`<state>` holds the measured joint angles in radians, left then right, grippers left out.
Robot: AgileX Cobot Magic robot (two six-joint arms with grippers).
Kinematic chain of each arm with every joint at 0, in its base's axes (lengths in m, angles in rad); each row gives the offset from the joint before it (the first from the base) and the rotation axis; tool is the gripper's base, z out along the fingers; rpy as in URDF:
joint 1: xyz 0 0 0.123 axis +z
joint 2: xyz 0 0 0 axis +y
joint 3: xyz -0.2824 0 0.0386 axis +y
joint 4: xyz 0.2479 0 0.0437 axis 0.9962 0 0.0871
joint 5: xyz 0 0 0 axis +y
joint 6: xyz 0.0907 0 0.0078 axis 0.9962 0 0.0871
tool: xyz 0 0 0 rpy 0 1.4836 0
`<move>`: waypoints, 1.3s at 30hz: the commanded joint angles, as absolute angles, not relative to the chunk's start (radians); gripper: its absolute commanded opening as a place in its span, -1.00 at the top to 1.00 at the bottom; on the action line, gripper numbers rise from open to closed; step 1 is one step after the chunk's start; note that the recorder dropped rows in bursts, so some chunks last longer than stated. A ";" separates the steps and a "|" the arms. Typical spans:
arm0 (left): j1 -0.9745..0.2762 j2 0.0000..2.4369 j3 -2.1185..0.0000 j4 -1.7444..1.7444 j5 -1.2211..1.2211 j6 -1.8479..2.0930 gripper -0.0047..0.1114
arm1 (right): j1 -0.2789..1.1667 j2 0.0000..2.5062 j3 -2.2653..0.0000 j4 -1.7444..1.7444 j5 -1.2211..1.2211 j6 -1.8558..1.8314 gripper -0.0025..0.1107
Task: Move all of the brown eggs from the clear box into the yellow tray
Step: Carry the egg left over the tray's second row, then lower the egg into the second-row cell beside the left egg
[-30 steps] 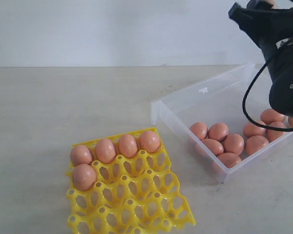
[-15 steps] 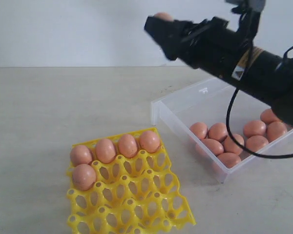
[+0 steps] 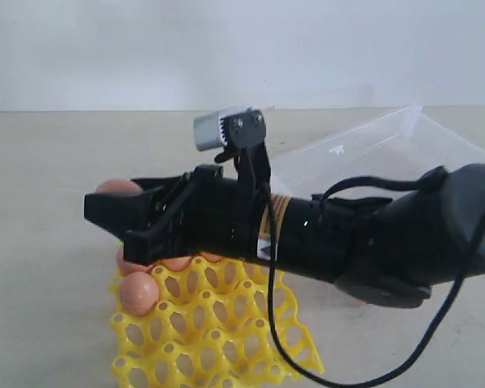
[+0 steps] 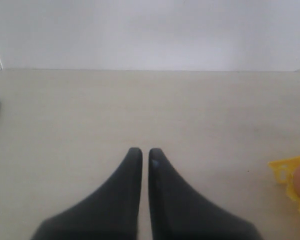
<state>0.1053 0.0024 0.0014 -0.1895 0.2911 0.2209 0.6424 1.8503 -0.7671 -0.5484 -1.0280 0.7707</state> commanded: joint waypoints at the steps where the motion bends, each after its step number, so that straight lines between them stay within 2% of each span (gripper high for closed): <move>1: 0.108 0.000 0.000 -0.194 0.284 0.228 0.85 | 0.650 1.931 -0.768 -0.497 -1.141 0.849 0.96; 9: 0.108 0.000 0.000 -0.194 0.284 0.228 0.85 | 0.650 1.949 -0.748 -0.448 -1.142 0.890 0.96; 15: 0.108 0.000 0.000 -0.194 0.284 0.228 0.85 | 0.650 1.949 -0.592 -0.276 -1.213 0.859 0.96; 20: 0.108 0.000 0.000 -0.194 0.284 0.228 0.85 | 0.650 1.949 -0.599 -0.378 -1.120 0.837 0.96; 25: 0.108 0.000 0.000 -0.194 0.284 0.228 0.85 | 0.650 1.949 -0.644 -0.377 -0.925 0.835 0.96; 39: 0.108 0.000 0.000 -0.194 0.284 0.228 0.85 | 0.650 1.949 -0.710 -0.374 -0.836 0.858 0.96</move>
